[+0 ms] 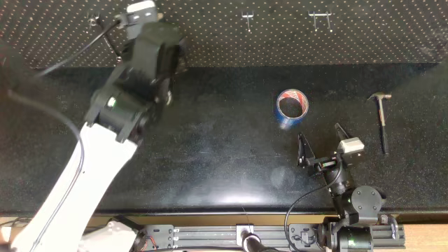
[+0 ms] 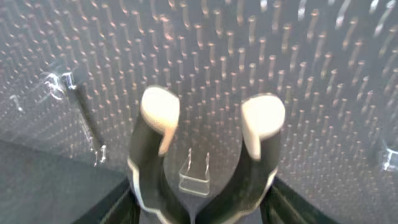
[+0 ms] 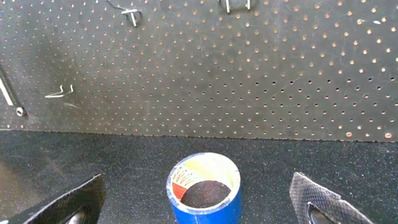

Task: Place Tools Onto Pegboard

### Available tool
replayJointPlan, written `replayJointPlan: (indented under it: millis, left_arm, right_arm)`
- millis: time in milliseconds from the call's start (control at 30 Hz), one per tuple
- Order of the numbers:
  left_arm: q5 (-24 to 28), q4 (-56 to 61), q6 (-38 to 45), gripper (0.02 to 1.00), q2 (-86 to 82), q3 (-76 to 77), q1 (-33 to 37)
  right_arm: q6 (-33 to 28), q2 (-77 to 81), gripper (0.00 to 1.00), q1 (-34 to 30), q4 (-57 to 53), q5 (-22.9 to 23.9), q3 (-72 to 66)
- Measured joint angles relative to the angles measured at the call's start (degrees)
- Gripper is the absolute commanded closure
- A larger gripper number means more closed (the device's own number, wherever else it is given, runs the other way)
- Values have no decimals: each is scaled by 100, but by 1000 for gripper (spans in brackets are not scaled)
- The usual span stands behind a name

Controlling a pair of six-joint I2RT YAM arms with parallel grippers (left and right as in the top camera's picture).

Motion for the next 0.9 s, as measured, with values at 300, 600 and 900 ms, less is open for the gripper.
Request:
replayJointPlan:
  millis: [300, 600, 900]
  left_arm:
    - [-595, 4520, 450, 989, -608, -3067, 144]
    - [-649, 5810, 470, 991, 234, -3071, 144]
    - [-651, 5984, 470, 989, 691, -3071, 203]
  right_arm:
    - [0, 0, 25, 0, 0, 0, 0]
    - [0, 0, 25, 0, -2, 0, 0]
    - [0, 0, 25, 0, -2, 0, 0]
